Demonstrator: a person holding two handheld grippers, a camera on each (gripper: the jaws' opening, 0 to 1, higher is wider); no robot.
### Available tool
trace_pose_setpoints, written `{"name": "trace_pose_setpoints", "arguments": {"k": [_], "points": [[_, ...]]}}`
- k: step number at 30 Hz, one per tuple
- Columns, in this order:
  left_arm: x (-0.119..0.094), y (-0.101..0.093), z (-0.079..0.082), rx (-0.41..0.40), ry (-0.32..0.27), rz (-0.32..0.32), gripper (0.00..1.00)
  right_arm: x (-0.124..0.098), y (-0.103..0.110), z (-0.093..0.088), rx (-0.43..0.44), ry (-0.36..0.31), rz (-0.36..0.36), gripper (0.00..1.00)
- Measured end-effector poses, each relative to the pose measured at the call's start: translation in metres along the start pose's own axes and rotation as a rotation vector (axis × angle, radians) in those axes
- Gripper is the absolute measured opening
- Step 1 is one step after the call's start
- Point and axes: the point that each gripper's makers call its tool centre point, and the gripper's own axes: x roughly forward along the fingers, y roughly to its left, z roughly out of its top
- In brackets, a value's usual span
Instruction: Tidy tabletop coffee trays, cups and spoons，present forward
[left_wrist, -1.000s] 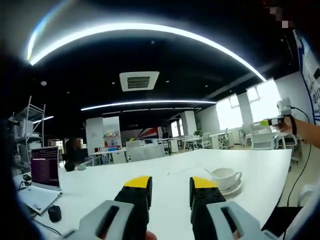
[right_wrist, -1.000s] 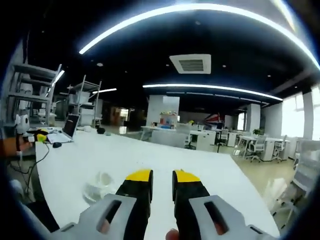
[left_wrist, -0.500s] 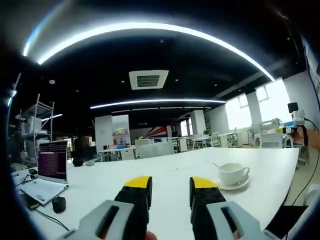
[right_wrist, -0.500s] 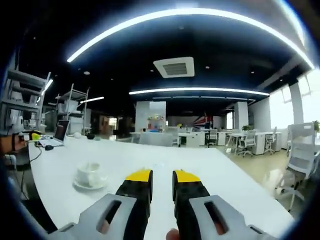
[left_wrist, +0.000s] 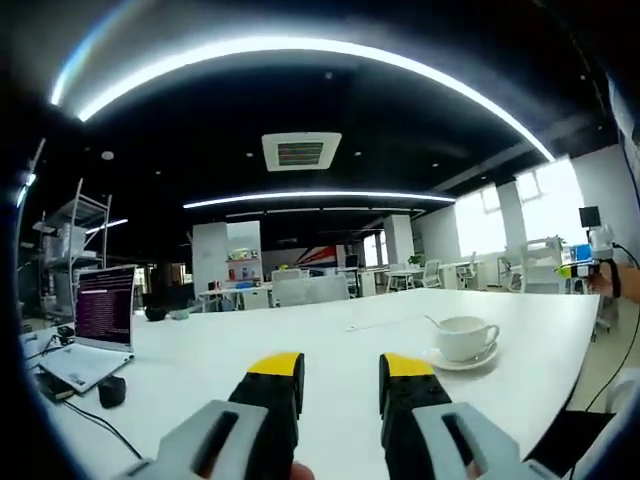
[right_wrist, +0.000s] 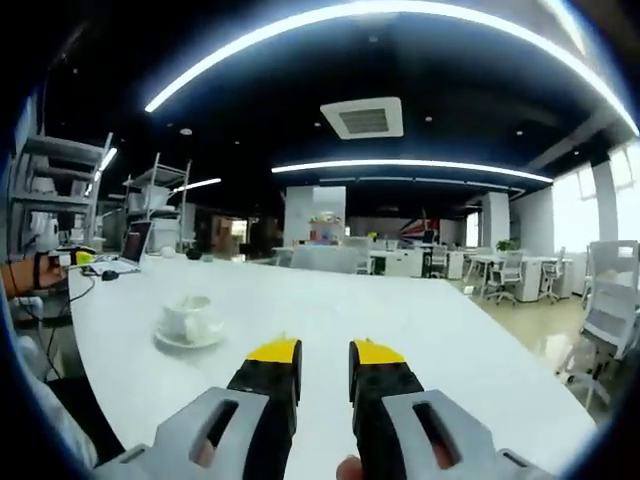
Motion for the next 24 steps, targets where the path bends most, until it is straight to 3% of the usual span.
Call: {"name": "trace_pose_setpoints", "arguments": {"k": [20, 24], "points": [[0.003, 0.001, -0.006, 0.000, 0.022, 0.003, 0.31, 0.002, 0.002, -0.014, 0.004, 0.029, 0.017, 0.21], [0.006, 0.001, -0.010, -0.002, 0.060, -0.012, 0.30, 0.008, 0.001, -0.013, 0.003, 0.057, 0.026, 0.22]]}}
